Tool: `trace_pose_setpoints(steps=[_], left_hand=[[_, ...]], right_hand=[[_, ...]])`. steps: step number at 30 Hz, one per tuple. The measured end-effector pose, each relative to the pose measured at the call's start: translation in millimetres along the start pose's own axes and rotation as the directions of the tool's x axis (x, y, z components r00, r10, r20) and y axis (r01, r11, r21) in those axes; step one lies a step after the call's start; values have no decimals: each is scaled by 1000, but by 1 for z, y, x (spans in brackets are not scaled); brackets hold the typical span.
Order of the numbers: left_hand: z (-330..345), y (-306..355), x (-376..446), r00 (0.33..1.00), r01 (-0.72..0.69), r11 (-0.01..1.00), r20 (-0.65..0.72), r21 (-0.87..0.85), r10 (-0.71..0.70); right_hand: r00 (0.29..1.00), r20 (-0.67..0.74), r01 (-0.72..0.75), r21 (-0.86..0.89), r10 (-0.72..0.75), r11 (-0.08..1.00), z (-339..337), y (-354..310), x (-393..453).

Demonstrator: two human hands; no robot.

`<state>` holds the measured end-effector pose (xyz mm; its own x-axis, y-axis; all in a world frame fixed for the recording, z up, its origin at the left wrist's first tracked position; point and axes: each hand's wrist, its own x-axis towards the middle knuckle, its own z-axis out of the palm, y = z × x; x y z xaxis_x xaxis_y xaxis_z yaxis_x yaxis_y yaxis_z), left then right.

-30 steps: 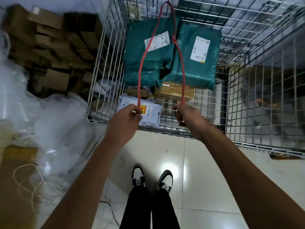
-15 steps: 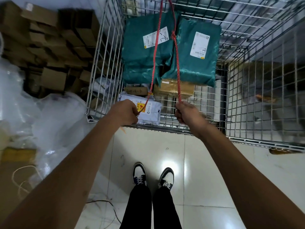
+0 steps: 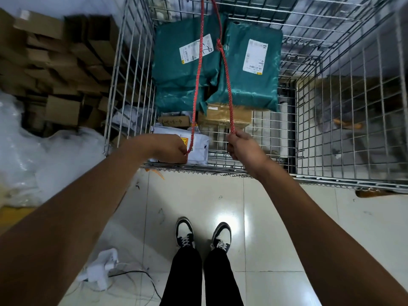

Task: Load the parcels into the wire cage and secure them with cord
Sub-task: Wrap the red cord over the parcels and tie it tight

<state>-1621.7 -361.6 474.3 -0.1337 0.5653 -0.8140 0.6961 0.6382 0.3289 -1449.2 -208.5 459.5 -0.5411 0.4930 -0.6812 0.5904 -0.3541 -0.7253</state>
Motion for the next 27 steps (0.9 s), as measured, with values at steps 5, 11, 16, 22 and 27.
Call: trace_pose_setpoints(steps=[5,11,16,22,27], left_hand=[[10,-4,0,998,58,844,14,-533,-60],[13,-23,-8,999,-21,770,-43,-637,-8],[16,-29,-7,995,-37,654,-89,-756,-48],[25,-26,-1,947,-78,756,-284,-650,-147],[29,-22,-3,931,-124,810,-350,-573,-105]], right_hand=[[1000,0,0,4,0,1000,-2,4,4],[1000,14,9,-28,-9,1000,-3,7,6],[999,37,22,-21,-21,1000,-3,6,5],[999,32,38,-12,-37,999,1,3,0],[990,101,109,-81,-100,991,3,1,-5]])
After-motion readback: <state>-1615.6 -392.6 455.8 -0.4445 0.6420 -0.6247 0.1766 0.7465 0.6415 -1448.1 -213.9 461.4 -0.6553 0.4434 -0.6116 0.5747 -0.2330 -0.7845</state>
